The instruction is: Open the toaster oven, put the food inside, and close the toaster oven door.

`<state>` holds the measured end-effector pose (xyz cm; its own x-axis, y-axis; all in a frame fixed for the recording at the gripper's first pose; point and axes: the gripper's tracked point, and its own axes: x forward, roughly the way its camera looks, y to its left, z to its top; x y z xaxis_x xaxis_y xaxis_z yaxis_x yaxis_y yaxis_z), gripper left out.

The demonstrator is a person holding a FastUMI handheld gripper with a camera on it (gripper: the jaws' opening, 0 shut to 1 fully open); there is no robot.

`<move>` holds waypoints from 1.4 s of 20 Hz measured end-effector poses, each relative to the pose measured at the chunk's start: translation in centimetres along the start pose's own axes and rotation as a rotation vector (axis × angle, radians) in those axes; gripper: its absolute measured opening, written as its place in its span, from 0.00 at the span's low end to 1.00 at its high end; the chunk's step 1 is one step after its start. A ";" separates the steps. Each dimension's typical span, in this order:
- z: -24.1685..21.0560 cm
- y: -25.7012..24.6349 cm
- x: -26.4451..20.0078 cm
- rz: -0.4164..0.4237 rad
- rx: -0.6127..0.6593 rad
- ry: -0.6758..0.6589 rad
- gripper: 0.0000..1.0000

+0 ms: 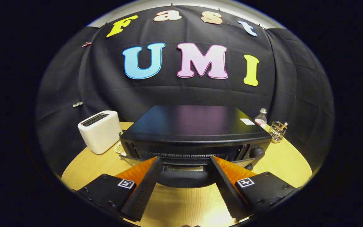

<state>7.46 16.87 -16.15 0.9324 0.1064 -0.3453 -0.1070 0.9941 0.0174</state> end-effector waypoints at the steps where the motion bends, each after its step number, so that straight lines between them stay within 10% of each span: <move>1: -0.7 0.1 -0.5 0.001 -0.001 0.007 1.00; 13: -12.0 -0.6 -5.5 0.086 -0.055 0.207 0.98; 28: -8.0 -17.0 -10.7 0.007 0.035 0.302 0.98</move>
<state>-3.46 -1.31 -20.30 0.7862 0.1072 -0.6086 -0.0958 0.9941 0.0514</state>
